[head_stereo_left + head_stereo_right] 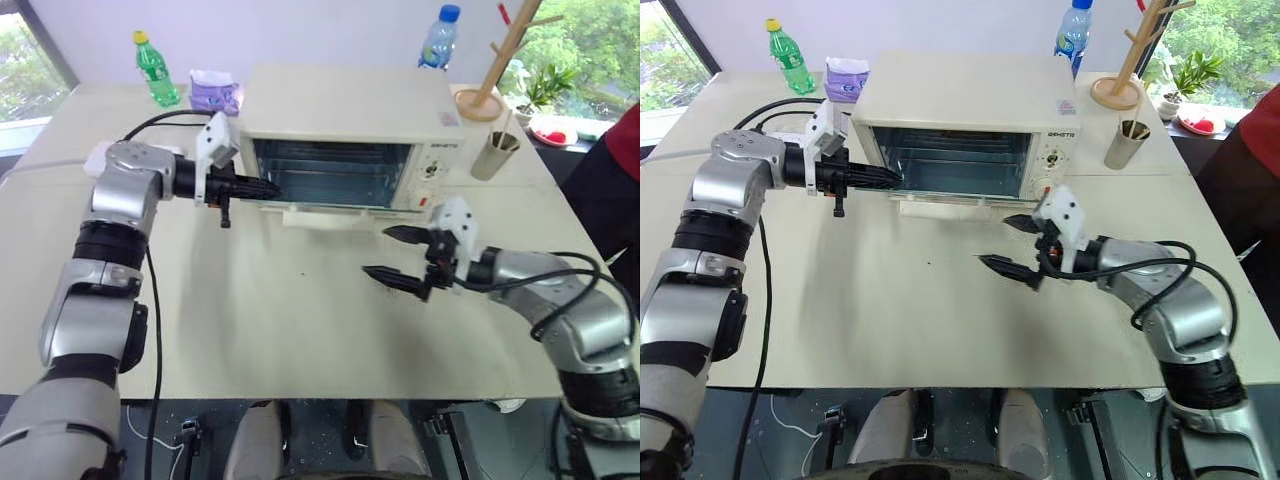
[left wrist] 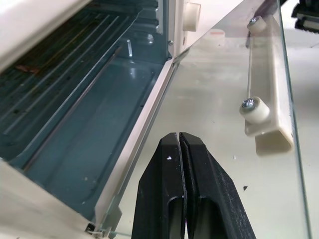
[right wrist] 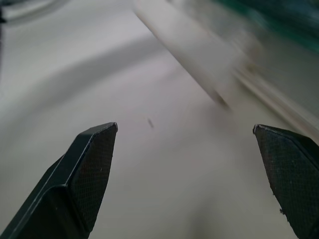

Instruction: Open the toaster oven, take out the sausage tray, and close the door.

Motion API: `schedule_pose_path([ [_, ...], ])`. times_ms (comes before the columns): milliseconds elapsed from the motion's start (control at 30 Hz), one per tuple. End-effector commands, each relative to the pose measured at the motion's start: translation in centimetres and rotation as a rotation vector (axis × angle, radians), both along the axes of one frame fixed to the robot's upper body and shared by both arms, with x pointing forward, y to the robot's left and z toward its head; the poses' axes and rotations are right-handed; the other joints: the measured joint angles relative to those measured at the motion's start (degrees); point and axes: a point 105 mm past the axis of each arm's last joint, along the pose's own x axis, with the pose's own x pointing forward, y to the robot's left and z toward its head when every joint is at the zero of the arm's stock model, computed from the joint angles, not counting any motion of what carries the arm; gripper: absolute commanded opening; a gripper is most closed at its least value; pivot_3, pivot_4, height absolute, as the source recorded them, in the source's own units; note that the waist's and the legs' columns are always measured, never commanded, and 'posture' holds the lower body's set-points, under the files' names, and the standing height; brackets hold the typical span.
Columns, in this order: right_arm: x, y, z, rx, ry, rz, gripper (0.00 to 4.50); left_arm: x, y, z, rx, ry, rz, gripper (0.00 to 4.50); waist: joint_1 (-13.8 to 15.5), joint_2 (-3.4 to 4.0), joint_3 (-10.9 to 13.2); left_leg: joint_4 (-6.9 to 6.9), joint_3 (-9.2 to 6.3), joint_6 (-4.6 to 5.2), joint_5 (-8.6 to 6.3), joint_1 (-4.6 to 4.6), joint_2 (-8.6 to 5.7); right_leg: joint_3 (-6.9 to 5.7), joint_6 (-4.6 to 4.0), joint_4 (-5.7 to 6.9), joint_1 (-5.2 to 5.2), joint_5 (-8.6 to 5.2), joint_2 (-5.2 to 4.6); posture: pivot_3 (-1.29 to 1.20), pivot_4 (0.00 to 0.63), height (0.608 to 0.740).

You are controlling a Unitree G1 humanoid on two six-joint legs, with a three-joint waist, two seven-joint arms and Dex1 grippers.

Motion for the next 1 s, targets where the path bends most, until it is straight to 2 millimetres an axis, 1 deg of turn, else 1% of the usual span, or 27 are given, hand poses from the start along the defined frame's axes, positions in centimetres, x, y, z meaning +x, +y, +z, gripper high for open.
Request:
schedule_pose_path([
  [33,-0.4,-0.7,1.2,-0.028,-0.041,0.002,4.5,-0.3,-0.3,1.3,-0.03,-0.047,-0.02,0.06,-0.1,0.0,0.0,0.0,0.0,0.0,0.0,0.0,0.02,0.0,0.0,0.01,-0.01,0.0,0.02,0.0,0.15,0.722],
  [100,-1.3,-1.2,1.3,-0.055,-0.02,0.038,4.5,-0.5,-0.4,1.1,-0.034,-0.043,-0.02,0.06,0.0,0.0,0.0,-0.01,-0.03,0.0,0.01,0.02,0.05,0.0,-0.01,0.02,-0.01,0.0,0.06,0.0,0.15,0.722],
  [167,-2.8,-1.7,2.0,-0.058,0.014,0.105,4.5,-0.7,-0.4,0.8,-0.037,-0.035,-0.02,0.06,0.1,0.0,0.0,-0.02,-0.03,0.0,0.0,0.01,0.05,0.0,-0.01,0.01,-0.01,0.0,0.06,0.0,0.15,0.722],
  [233,-4.0,-2.3,3.4,-0.032,0.036,0.157,4.5,-0.9,-0.2,0.4,-0.04,-0.023,-0.016,0.06,0.2,-0.01,0.0,-0.02,-0.02,0.01,-0.01,0.0,0.04,0.0,0.0,-0.01,0.01,0.0,0.04,0.0,0.15,0.722],
  [300,-4.5,-2.8,5.0,0.004,0.045,0.171,4.5,-1.1,-0.1,-0.1,-0.045,-0.008,-0.007,0.06,0.1,-0.02,0.0,0.0,-0.03,0.01,0.0,0.01,0.03,0.0,0.0,-0.01,0.03,0.0,0.03,0.0,0.15,0.722],
  [400,-3.9,-3.8,7.0,0.044,0.022,0.13,4.5,-1.8,0.2,-0.9,-0.047,0.015,-0.002,0.06,0.0,-0.02,0.0,0.0,-0.05,0.01,0.0,0.1,0.04,0.0,0.0,-0.01,0.09,0.0,0.04,0.0,0.15,0.722],
  [467,-2.9,-4.5,8.4,0.069,-0.006,0.075,4.5,-2.4,0.3,-1.8,-0.048,0.042,0.002,0.06,-0.1,-0.02,0.0,0.0,-0.07,0.01,0.0,0.1,0.06,0.0,-0.01,-0.01,0.09,0.0,0.04,0.0,0.15,0.722],
  [533,-1.7,-5.1,9.1,0.073,-0.027,0.014,4.5,-3.1,0.3,-2.7,-0.049,0.071,0.002,0.06,0.0,-0.02,0.0,0.0,-0.06,0.01,0.0,0.11,0.06,0.01,-0.01,-0.01,0.09,-0.01,0.04,0.0,0.15,0.722],
  [600,-0.4,-5.5,9.0,0.055,-0.048,-0.047,4.5,-3.8,0.2,-3.8,-0.041,0.1,-0.001,0.06,0.1,-0.01,0.0,0.0,-0.05,0.0,0.0,0.1,0.06,0.01,-0.01,-0.01,0.09,-0.01,0.03,0.0,0.15,0.722],
  [633,0.0,-5.6,9.0,0.051,-0.054,-0.065,4.5,-4.0,0.1,-4.2,-0.035,0.11,0.0,0.29,0.1,-0.01,0.0,0.0,-0.05,0.01,0.0,0.1,0.06,0.01,-0.01,-0.01,0.09,-0.01,0.03,0.0,0.15,0.722],
  [700,0.5,-5.5,8.8,0.055,-0.056,-0.08,4.5,-4.3,0.1,-5.1,-0.023,0.124,0.009,0.93,0.2,-0.02,0.0,0.0,-0.05,0.01,0.0,0.09,0.05,0.01,-0.01,-0.01,0.09,-0.01,0.03,0.0,0.15,0.722],
  [800,0.7,-5.0,8.5,0.061,-0.056,-0.077,4.5,-4.5,0.1,-6.4,0.0,0.136,0.023,2.49,0.2,-0.02,0.0,0.0,-0.05,0.0,0.0,0.06,0.03,0.0,-0.01,-0.01,0.08,0.0,0.0,0.0,0.15,0.722],
  [900,0.6,-4.5,8.4,0.066,-0.058,-0.066,4.5,-4.1,0.3,-7.2,0.022,0.13,0.056,4.13,0.2,-0.02,0.0,0.0,-0.05,0.0,0.0,0.06,0.02,0.0,-0.01,-0.01,0.09,0.0,-0.01,0.0,0.15,0.722],
  [933,0.6,-4.4,8.3,0.066,-0.059,-0.064,4.5,-3.9,0.4,-7.4,0.025,0.13,0.067,4.4,0.2,-0.02,0.0,0.0,-0.05,0.0,0.0,0.06,0.02,0.0,-0.01,-0.01,0.09,0.0,0.0,0.0,0.15,0.722],
  [1000,0.6,-4.2,8.3,0.068,-0.06,-0.062,4.5,-3.6,0.6,-7.7,0.03,0.126,0.09,4.4,0.2,-0.01,0.0,0.0,-0.05,0.0,0.0,0.06,0.02,0.0,-0.01,-0.01,0.09,0.0,0.0,0.0,0.15,0.722],
])
